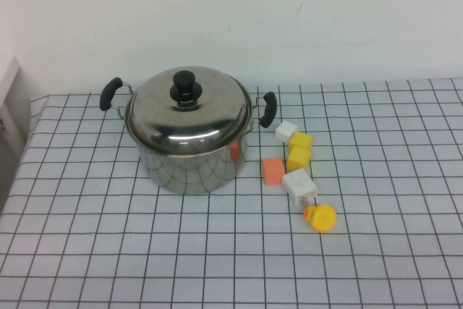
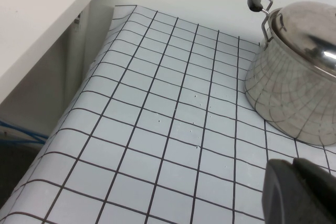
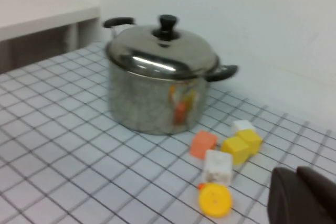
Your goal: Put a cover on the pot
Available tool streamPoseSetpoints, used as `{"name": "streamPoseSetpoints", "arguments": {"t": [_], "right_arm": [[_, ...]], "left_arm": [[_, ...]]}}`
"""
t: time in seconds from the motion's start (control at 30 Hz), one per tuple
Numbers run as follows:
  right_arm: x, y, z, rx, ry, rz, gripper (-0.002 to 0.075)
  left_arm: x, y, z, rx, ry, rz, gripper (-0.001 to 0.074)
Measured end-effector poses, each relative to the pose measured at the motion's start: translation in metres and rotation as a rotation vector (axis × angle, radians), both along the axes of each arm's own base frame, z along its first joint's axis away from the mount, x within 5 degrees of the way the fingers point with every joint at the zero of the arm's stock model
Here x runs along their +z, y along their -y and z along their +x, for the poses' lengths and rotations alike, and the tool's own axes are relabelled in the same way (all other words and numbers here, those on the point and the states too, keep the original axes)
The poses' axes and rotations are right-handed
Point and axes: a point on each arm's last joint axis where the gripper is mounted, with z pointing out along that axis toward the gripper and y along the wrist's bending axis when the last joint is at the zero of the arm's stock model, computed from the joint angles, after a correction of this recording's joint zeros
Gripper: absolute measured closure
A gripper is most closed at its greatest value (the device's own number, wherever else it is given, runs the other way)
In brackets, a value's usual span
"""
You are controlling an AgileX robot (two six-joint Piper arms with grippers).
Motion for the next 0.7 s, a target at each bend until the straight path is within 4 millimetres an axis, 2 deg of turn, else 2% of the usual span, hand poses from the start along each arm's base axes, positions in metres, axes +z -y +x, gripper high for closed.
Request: {"name": "streamPoseSetpoints", "arguments": {"t": [0.13,0.33,0.57,0.7], "right_arm": [[-0.016,0.009,0.0,-0.096,-0.032,0.005,0.0728],[-0.018,0.027,-0.002,-0.305,-0.031,-0.032,0.0728],[-0.021,0.051,-0.015,-0.661,-0.016,0.025,0.0728],[-0.022,0.056,-0.018,-0.751,-0.025,0.041,0.0728]], "left_arm": [[0.0,0.0,0.0,0.0,0.0,0.0,0.0738],[0.0,0.0,0.0,0.0,0.0,0.0,0.0738],[0.0,0.0,0.0,0.0,0.0,0.0,0.0738],[0.0,0.0,0.0,0.0,0.0,0.0,0.0738]]}}
